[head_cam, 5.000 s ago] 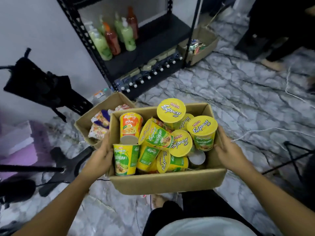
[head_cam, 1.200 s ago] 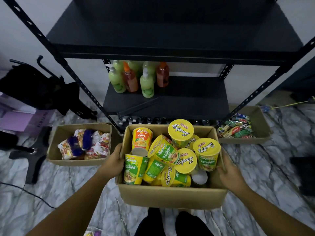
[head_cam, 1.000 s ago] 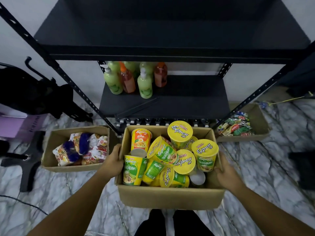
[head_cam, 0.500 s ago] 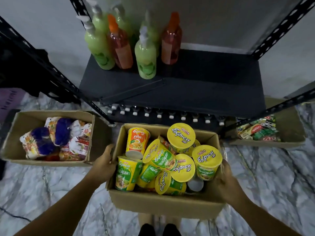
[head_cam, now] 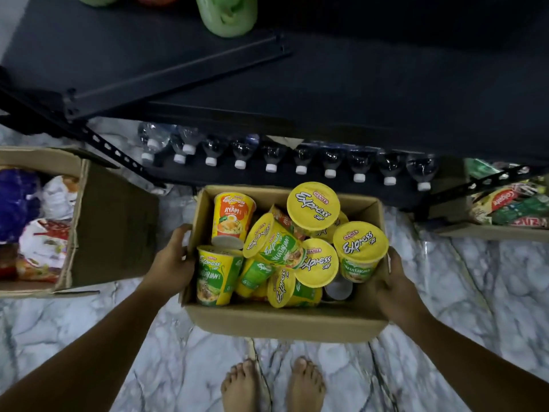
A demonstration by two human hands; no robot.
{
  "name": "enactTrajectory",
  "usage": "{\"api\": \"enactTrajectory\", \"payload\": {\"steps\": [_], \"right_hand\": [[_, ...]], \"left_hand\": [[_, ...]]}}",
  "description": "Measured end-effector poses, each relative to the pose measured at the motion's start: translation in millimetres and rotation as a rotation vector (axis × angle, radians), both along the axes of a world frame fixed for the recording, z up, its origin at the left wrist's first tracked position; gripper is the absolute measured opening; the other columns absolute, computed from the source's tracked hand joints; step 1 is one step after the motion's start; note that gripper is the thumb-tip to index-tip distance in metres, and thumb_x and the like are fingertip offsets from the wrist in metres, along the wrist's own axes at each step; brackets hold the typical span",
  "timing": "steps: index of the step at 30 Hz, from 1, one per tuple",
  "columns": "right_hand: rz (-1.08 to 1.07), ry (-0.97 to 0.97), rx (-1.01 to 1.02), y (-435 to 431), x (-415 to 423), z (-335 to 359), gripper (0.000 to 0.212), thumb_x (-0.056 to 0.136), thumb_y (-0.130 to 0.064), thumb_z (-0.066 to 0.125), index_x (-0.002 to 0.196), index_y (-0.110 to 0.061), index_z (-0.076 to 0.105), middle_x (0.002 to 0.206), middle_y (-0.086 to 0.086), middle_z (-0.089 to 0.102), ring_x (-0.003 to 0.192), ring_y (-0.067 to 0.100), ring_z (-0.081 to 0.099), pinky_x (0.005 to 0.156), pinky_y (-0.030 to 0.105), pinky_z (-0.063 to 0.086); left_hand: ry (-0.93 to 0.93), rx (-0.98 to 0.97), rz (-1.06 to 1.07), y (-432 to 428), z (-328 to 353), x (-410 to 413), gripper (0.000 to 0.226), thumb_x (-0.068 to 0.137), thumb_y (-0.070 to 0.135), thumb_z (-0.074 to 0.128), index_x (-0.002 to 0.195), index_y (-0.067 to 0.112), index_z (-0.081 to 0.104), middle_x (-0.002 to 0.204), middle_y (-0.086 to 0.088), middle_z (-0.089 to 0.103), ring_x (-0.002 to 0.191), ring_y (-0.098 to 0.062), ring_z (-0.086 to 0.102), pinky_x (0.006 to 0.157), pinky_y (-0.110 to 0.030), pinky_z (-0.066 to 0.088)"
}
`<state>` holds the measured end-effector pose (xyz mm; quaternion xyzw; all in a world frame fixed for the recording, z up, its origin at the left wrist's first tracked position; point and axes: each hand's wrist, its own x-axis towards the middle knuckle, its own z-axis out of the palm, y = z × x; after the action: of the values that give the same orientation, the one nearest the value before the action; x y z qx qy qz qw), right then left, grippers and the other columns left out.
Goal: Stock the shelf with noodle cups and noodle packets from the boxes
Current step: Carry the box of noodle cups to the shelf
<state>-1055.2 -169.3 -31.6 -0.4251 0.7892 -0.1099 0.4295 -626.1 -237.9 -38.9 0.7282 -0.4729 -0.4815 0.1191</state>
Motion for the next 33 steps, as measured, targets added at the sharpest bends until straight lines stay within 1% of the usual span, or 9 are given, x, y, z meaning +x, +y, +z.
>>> {"api": "enactTrajectory", "payload": {"steps": [3, 7, 10, 13, 20, 22, 25, 30, 33], "right_hand": [[-0.019, 0.009, 0.021, -8, 1, -19, 0.075, 0.097, 0.001, 0.046, 0.157, -0.033, 0.016, 0.07, 0.01, 0.061, 0.058, 0.028, 0.059, 0.053, 0.029, 0.037], [-0.035, 0.003, 0.001, -19, 5, -39, 0.076, 0.097, 0.001, 0.046, 0.158, -0.033, 0.015, 0.071, 0.006, 0.06, 0.059, 0.027, 0.059, 0.054, 0.03, 0.039], [-0.047, 0.026, 0.009, -29, 5, -53, 0.077, 0.099, -0.002, 0.046, 0.157, -0.038, 0.011, 0.075, 0.007, 0.061, 0.062, 0.029, 0.06, 0.057, 0.03, 0.041], [-0.048, 0.054, -0.004, -37, 4, -62, 0.075, 0.1, -0.007, 0.047, 0.156, -0.041, 0.01, 0.089, 0.015, 0.065, 0.071, 0.032, 0.062, 0.064, 0.035, 0.046], [-0.007, 0.048, -0.027, -43, 6, -61, 0.072, 0.102, -0.011, 0.05, 0.158, -0.034, 0.01, 0.125, 0.026, 0.064, 0.102, 0.05, 0.064, 0.087, 0.05, 0.052], [-0.007, 0.041, -0.035, -45, 11, -54, 0.074, 0.101, -0.008, 0.049, 0.159, -0.035, 0.012, 0.124, 0.021, 0.064, 0.1, 0.046, 0.064, 0.084, 0.044, 0.05], [-0.019, 0.039, -0.076, -42, 17, -33, 0.074, 0.1, -0.007, 0.048, 0.158, -0.042, 0.019, 0.109, 0.004, 0.061, 0.085, 0.027, 0.06, 0.074, 0.035, 0.043], [-0.053, -0.005, -0.272, -28, 36, 13, 0.056, 0.101, -0.005, 0.052, 0.147, -0.035, 0.041, 0.127, -0.015, 0.052, 0.114, -0.004, 0.044, 0.095, 0.026, 0.035], [0.008, 0.077, -0.314, -17, 43, 25, 0.05, 0.101, -0.012, 0.058, 0.149, -0.02, 0.046, 0.143, 0.0, 0.055, 0.132, 0.016, 0.047, 0.105, 0.031, 0.036]], "left_hand": [[-0.014, 0.005, -0.001, -12, -16, 0, 0.06, 0.097, 0.002, 0.052, 0.136, 0.047, 0.043, 0.12, -0.014, 0.069, 0.113, -0.03, 0.067, 0.089, -0.059, 0.058], [-0.032, 0.004, -0.009, -29, -29, -4, 0.059, 0.098, -0.002, 0.048, 0.134, 0.044, 0.041, 0.116, -0.017, 0.068, 0.107, -0.037, 0.066, 0.088, -0.06, 0.058], [-0.04, 0.015, -0.018, -39, -36, -6, 0.062, 0.098, -0.001, 0.048, 0.124, 0.054, 0.039, 0.115, -0.016, 0.068, 0.104, -0.037, 0.067, 0.088, -0.061, 0.057], [-0.05, 0.0, -0.007, -48, -42, -8, 0.062, 0.097, 0.001, 0.048, 0.12, 0.058, 0.04, 0.114, -0.015, 0.068, 0.106, -0.038, 0.066, 0.089, -0.062, 0.057], [-0.028, -0.014, -0.03, -54, -46, -7, 0.06, 0.1, 0.003, 0.047, 0.142, 0.044, 0.037, 0.124, -0.013, 0.065, 0.117, -0.038, 0.062, 0.096, -0.059, 0.055], [-0.035, -0.016, -0.008, -49, -44, -8, 0.057, 0.102, 0.007, 0.048, 0.146, 0.042, 0.038, 0.136, -0.012, 0.061, 0.125, -0.034, 0.058, 0.102, -0.056, 0.052], [-0.057, -0.044, 0.045, -40, -37, -9, 0.042, 0.107, 0.02, 0.047, 0.145, 0.039, 0.046, 0.137, -0.013, 0.062, 0.122, -0.035, 0.061, 0.102, -0.052, 0.052], [-0.106, -0.137, 0.031, -20, -7, -21, 0.04, 0.108, 0.026, 0.047, 0.148, 0.025, 0.051, 0.126, -0.01, 0.069, 0.111, -0.027, 0.065, 0.088, -0.032, 0.049], [-0.078, -0.165, 0.0, -11, 11, -26, 0.04, 0.107, 0.029, 0.049, 0.147, 0.025, 0.053, 0.131, -0.005, 0.068, 0.12, -0.025, 0.064, 0.095, -0.034, 0.052]]}}
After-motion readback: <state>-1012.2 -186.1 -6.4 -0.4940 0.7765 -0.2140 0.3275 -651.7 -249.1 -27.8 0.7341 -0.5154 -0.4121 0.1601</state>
